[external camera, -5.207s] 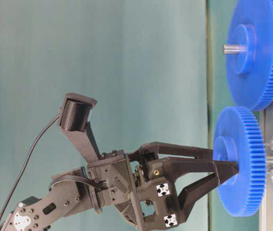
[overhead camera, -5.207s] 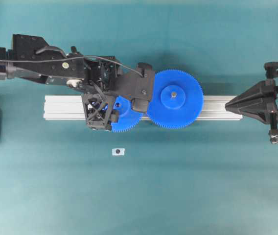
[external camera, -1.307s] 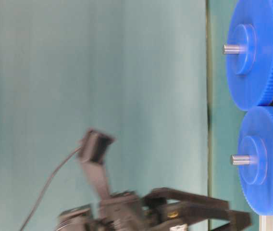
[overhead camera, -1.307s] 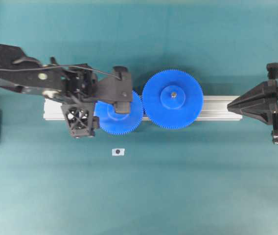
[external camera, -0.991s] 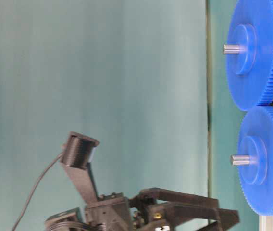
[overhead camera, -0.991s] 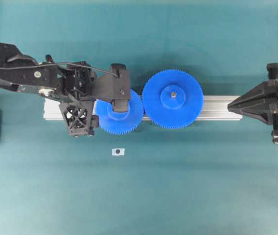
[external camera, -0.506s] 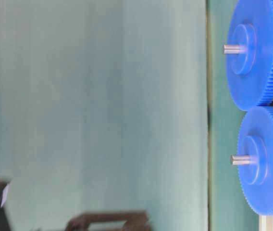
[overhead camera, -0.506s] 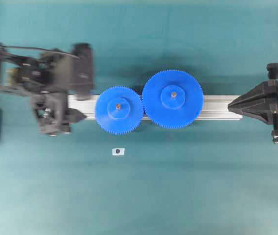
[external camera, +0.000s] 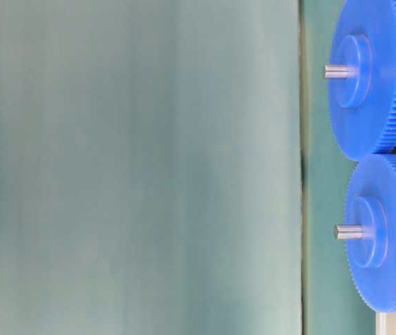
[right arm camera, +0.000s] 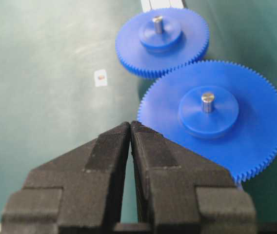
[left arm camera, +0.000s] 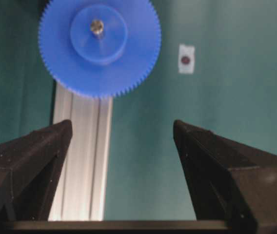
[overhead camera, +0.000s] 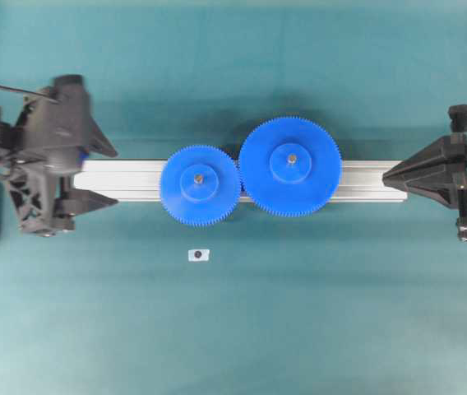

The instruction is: Insert the small gear onto the shaft.

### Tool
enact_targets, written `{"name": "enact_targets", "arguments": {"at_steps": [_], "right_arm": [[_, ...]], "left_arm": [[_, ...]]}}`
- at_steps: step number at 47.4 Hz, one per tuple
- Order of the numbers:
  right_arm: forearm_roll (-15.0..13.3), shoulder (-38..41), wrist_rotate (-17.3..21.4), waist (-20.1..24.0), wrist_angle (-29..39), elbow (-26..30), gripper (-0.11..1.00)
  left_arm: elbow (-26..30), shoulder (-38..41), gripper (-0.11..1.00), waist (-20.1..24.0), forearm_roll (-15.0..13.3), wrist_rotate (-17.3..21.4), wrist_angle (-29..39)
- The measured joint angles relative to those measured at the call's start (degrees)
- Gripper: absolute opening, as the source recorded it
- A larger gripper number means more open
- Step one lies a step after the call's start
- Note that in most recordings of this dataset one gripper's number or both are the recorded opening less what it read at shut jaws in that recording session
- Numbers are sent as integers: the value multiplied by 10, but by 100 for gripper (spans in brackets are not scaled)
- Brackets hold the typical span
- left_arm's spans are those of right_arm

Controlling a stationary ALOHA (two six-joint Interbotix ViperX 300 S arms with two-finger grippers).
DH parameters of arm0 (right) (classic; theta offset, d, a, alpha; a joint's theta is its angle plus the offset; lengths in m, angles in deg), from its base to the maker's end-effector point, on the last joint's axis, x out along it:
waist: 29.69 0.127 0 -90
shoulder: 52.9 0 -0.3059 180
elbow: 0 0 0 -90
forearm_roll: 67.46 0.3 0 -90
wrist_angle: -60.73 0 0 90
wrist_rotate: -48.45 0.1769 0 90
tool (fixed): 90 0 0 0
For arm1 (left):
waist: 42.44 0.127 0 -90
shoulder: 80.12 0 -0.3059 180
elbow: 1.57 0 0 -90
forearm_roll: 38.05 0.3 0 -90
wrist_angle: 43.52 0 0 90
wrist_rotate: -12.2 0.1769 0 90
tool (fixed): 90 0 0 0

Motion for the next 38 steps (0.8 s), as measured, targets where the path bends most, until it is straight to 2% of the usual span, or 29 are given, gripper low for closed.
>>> {"name": "enact_targets", "arguments": {"at_steps": [10,38], "right_arm": [[0,-8,0,1,1,0,15],[0,-33,0,0,2,-21,15]], "left_arm": [[-17,-27,82,-11,1,-1,-13],[-24,-29,82,-16,1,-1,-21]]}}
